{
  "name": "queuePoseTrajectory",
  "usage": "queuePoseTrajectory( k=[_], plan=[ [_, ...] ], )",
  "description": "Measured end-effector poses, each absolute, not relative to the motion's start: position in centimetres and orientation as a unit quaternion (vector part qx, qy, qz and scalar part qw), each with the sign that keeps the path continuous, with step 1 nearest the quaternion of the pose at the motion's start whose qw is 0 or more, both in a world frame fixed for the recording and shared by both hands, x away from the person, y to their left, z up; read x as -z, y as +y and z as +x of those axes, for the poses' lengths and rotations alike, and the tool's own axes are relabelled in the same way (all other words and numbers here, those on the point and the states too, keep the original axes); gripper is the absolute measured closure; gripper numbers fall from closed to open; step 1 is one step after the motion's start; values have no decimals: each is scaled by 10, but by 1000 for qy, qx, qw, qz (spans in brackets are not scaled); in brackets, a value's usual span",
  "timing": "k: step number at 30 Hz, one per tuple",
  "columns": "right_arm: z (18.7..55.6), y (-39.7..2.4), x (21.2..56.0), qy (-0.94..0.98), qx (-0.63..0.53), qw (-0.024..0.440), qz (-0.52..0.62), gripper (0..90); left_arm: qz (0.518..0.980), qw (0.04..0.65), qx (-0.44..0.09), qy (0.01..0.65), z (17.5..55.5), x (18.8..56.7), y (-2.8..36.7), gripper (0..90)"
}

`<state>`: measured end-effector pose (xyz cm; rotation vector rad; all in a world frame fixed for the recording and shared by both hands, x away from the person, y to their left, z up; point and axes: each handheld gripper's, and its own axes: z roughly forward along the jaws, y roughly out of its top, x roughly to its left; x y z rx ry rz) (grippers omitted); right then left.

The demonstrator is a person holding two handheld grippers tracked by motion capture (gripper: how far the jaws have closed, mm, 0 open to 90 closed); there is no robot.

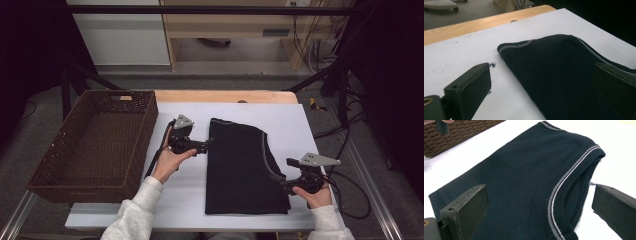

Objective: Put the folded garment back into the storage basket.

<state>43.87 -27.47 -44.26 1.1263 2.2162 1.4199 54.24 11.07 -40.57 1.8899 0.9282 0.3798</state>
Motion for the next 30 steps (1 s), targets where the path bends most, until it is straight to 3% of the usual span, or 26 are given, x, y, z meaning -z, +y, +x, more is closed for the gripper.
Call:
queuePoseTrajectory(
  k=[30],
  plan=[
    [439,-275,443,767,-489,137,391,9,769,459,-160,414,585,420,88,31]
  ],
)
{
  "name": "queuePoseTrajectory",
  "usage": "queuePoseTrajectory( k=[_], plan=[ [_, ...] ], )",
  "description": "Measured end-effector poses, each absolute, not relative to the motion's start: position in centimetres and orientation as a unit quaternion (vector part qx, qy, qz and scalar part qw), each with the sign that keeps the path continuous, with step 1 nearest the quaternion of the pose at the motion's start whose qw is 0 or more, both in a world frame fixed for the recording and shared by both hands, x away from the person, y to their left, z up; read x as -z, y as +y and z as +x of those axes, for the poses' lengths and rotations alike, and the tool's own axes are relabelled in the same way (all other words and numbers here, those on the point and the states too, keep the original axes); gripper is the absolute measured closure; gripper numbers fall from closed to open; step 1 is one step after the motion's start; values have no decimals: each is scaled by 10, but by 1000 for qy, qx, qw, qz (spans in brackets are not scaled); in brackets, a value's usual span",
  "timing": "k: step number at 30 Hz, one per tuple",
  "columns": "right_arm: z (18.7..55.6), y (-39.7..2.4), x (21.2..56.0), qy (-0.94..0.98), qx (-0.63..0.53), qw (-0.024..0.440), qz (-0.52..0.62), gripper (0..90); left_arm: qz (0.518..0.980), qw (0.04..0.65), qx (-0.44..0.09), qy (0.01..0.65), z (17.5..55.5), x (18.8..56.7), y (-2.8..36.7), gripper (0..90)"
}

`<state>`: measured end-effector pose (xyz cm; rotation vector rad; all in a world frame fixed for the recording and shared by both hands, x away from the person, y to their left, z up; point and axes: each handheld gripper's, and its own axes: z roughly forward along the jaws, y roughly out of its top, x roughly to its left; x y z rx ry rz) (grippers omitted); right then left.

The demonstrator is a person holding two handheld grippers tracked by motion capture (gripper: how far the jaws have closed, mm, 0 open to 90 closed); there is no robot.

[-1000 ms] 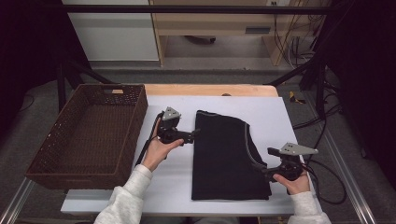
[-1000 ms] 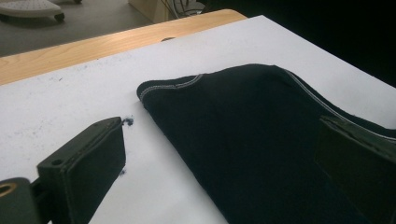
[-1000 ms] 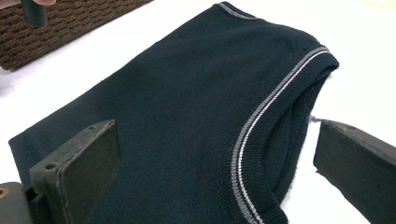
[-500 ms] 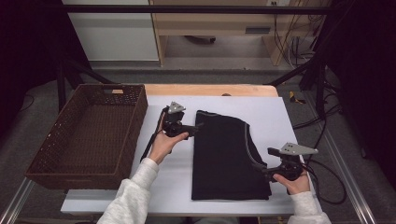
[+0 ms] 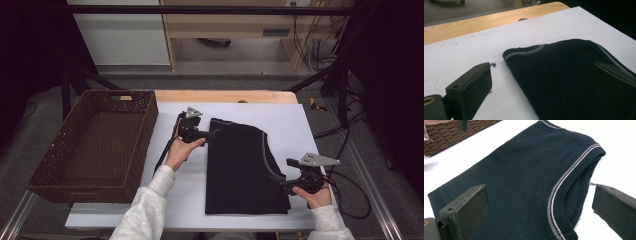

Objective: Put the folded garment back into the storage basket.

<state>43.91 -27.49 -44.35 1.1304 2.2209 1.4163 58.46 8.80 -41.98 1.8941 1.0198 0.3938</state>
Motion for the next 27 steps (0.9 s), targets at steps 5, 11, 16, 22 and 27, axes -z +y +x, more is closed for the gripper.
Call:
queuePoseTrajectory(
  k=[5,11,16,22,27],
  plan=[
    [439,-275,444,769,-488,136,390,9,769,454,-163,419,591,426,87,39],
    [440,-275,444,769,-487,136,390,9,776,433,-171,424,599,436,80,43],
    [440,-275,445,769,-487,134,391,8,777,422,-182,430,604,443,75,53],
    [440,-275,445,769,-488,134,391,8,776,412,-187,439,609,452,72,104],
    [440,-275,445,770,-487,135,390,7,774,401,-183,453,613,461,71,201]
  ],
)
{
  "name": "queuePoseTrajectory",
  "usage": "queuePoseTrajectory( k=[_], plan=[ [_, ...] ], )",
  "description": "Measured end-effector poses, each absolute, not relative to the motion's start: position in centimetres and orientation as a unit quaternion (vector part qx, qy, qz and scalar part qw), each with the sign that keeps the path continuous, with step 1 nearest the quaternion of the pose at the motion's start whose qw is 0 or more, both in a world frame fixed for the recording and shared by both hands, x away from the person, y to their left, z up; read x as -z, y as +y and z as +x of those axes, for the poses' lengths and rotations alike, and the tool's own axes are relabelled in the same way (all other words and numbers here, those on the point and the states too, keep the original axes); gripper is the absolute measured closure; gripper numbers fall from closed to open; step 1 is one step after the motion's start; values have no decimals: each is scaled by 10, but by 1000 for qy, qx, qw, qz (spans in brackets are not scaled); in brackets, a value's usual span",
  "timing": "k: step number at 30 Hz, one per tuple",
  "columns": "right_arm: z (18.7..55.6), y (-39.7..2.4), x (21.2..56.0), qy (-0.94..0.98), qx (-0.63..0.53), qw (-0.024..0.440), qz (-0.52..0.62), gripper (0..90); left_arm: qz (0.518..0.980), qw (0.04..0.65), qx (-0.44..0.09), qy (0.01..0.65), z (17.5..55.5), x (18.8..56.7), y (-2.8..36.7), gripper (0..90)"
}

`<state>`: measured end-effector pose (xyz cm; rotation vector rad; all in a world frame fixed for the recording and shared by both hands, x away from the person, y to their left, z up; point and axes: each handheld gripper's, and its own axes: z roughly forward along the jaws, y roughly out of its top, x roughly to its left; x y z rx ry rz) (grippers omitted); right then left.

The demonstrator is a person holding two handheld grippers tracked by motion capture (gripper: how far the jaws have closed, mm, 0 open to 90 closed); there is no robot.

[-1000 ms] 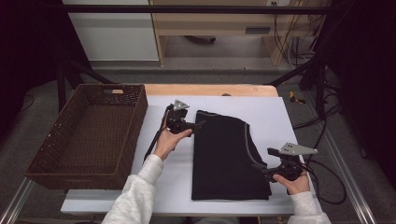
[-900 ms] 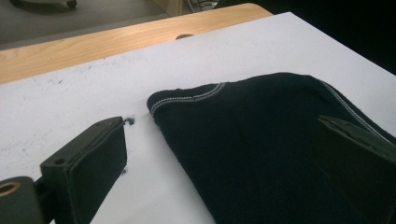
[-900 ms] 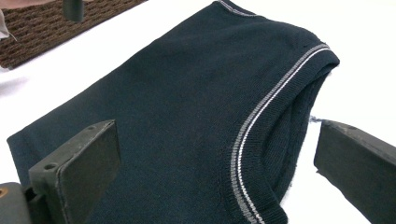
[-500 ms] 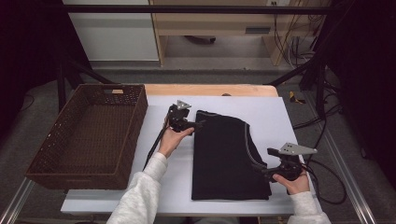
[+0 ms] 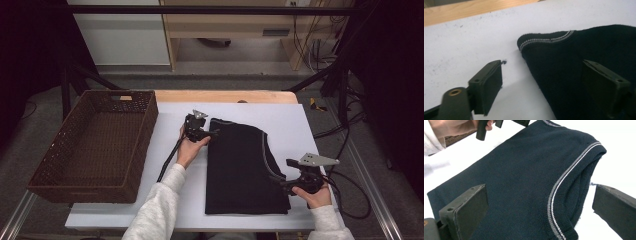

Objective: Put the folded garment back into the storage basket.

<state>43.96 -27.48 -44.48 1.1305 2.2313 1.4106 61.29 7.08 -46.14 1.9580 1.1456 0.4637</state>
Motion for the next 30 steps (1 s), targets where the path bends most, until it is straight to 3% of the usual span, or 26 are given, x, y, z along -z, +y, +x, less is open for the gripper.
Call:
queuePoseTrajectory(
  k=[4,30],
  plan=[
    [439,-275,445,769,-486,134,392,7,777,396,-178,456,614,467,69,297],
    [432,-277,444,772,-472,140,402,7,766,403,-169,471,613,481,51,693]
  ],
)
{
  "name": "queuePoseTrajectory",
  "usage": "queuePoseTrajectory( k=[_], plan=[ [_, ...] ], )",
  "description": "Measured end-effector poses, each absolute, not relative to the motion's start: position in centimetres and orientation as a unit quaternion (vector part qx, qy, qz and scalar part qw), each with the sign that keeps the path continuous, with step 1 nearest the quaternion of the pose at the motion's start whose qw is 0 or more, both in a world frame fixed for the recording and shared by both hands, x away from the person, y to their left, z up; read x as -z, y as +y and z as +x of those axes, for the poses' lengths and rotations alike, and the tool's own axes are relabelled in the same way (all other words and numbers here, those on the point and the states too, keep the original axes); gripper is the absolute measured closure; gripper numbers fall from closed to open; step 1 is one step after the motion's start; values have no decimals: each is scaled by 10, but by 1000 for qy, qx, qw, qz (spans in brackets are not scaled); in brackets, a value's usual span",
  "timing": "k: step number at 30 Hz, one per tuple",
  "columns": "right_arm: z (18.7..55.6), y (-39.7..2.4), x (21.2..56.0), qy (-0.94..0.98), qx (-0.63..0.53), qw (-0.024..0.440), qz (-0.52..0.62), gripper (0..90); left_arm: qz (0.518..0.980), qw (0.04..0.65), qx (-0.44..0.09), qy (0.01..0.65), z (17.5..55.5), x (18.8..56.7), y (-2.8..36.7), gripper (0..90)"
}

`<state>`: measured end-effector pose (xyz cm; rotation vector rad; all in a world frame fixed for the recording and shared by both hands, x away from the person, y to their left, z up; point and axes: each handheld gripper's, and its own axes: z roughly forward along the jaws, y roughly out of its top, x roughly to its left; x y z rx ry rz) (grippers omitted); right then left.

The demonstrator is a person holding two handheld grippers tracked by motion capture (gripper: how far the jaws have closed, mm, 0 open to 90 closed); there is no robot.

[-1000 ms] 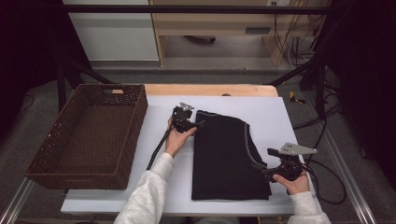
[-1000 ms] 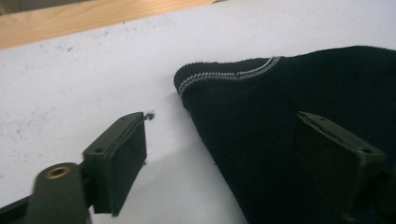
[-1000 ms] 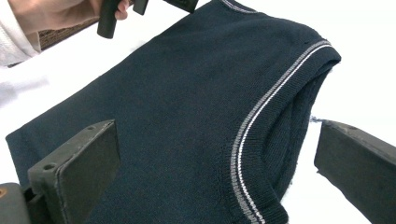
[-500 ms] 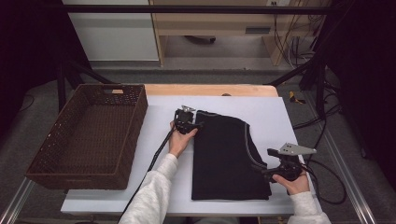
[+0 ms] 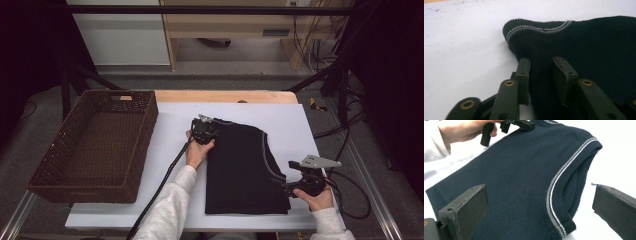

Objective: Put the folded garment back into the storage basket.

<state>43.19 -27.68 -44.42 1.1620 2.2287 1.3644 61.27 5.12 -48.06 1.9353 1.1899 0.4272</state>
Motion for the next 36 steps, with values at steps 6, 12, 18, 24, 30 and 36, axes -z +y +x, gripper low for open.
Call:
queuePoseTrajectory(
  k=[6,12,18,24,30,36],
  plan=[
    [429,-276,447,776,-457,138,412,11,765,404,-171,471,611,481,49,766],
    [424,-274,451,780,-440,133,425,29,761,402,-176,476,609,481,48,801],
    [419,-273,459,790,-413,129,434,52,762,402,-179,475,609,481,47,807],
    [420,-272,468,801,-382,126,443,95,762,403,-179,474,609,481,48,807],
    [420,-270,473,805,-358,127,455,156,763,403,-181,472,608,481,48,808],
    [420,-270,477,806,-350,114,464,219,761,404,-181,473,608,481,47,809]
  ],
)
